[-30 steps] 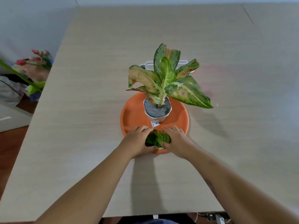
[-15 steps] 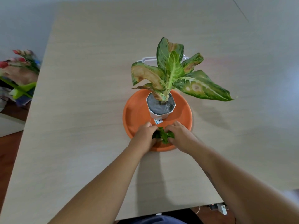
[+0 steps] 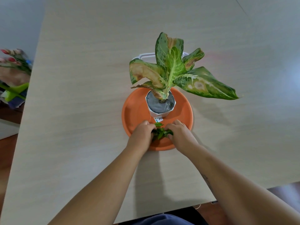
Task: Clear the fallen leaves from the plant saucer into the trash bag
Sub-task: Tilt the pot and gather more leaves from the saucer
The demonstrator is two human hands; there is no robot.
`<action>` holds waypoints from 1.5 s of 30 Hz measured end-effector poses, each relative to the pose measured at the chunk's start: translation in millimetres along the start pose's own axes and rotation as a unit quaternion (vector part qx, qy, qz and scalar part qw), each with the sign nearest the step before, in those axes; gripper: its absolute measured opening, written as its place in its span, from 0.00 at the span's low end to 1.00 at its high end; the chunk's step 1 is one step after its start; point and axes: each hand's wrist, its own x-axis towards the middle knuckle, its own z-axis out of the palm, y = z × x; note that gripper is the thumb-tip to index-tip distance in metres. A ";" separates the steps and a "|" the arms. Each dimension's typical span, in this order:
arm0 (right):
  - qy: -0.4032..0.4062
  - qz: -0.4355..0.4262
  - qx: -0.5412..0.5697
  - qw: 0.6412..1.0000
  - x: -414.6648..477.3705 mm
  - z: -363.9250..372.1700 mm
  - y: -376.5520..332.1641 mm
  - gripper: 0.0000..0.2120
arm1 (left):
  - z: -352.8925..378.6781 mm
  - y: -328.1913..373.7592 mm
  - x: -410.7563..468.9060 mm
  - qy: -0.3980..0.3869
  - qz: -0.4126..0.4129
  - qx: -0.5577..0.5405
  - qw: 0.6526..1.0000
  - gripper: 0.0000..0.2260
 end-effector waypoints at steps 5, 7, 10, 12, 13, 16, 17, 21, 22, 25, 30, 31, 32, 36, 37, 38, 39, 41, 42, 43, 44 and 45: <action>0.021 0.027 0.056 0.998 2.8 0.0 -4.1 0.10 | 2.4 -2.7 4.0 0.022 -0.035 -0.061 0.997 0.10; 0.026 0.084 0.101 0.991 5.2 -1.8 -4.6 0.10 | -1.1 -1.7 5.0 0.037 -0.052 -0.094 0.993 0.10; 0.048 0.180 0.241 0.952 5.2 -6.6 -5.8 0.09 | -8.8 0.9 6.2 0.054 -0.089 -0.155 0.982 0.10; 0.062 0.215 0.350 0.910 1.7 -10.5 -7.1 0.08 | -12.4 1.3 6.8 0.066 -0.135 -0.221 0.964 0.08; 0.063 0.226 0.397 0.887 -0.3 -12.8 -8.2 0.08 | -14.1 1.2 7.3 0.071 -0.162 -0.267 0.947 0.06; 0.051 0.245 0.489 0.835 -2.7 -15.0 -8.6 0.05 | -17.9 1.4 7.2 0.059 -0.231 -0.388 0.891 0.04; 0.045 0.251 0.510 0.822 -2.5 -14.9 -7.8 0.04 | -18.7 0.6 7.3 0.054 -0.247 -0.410 0.876 0.03; 0.019 0.248 0.592 0.766 -4.1 -17.2 -9.9 0.05 | -20.1 -3.4 7.3 0.037 -0.273 -0.503 0.819 0.01; 0.014 0.242 0.602 0.761 -5.3 -18.7 -11.1 0.05 | -20.5 -3.7 6.7 0.033 -0.278 -0.517 0.809 0.02; 0.006 0.231 0.620 0.749 -8.2 -22.3 -13.5 0.06 | -21.7 -3.1 2.9 0.024 -0.285 -0.555 0.781 0.02; -0.001 0.217 0.627 0.748 -11.8 -24.8 -10.6 0.06 | -20.2 3.0 -1.9 0.029 -0.297 -0.580 0.758 0.12; -0.005 0.215 0.628 0.748 -12.0 -24.8 -9.4 0.07 | -19.7 4.3 -2.6 0.033 -0.297 -0.585 0.754 0.13; -0.008 0.213 0.630 0.747 -12.0 -25.5 -8.4 0.07 | -18.8 5.6 -3.2 0.036 -0.298 -0.590 0.749 0.14; -0.026 0.198 0.635 0.746 -11.3 -30.1 -3.1 0.05 | -14.7 15.2 -6.8 0.059 -0.294 -0.603 0.740 0.11; -0.030 0.194 0.634 0.748 -10.0 -31.0 -1.1 0.05 | -14.3 17.9 -8.1 0.060 -0.290 -0.607 0.738 0.07; -0.037 0.187 0.633 0.750 -8.8 -32.7 1.0 0.05 | -13.3 20.3 -8.8 0.061 -0.288 -0.614 0.732 0.03; -0.045 0.181 0.633 0.752 -7.3 -34.3 3.3 0.04 | -12.9 23.1 -9.7 0.066 -0.285 -0.622 0.726 0.02; -0.060 0.172 0.633 0.752 -3.2 -37.1 8.3 0.04 | -12.2 28.7 -11.7 0.080 -0.284 -0.636 0.713 0.04; -0.065 0.169 0.633 0.752 -1.5 -38.7 10.0 0.04 | -12.2 31.3 -12.8 0.087 -0.285 -0.643 0.705 0.04; -0.072 0.164 0.632 0.754 0.0 -40.5 11.9 0.05 | -11.6 34.7 -14.4 0.096 -0.286 -0.649 0.698 0.03; -0.079 0.160 0.629 0.757 1.3 -41.9 13.3 0.05 | -10.6 37.6 -16.0 0.106 -0.286 -0.656 0.691 0.04; -0.087 0.156 0.626 0.759 2.6 -43.3 15.4 0.05 | -9.4 41.3 -18.2 0.117 -0.284 -0.664 0.681 0.04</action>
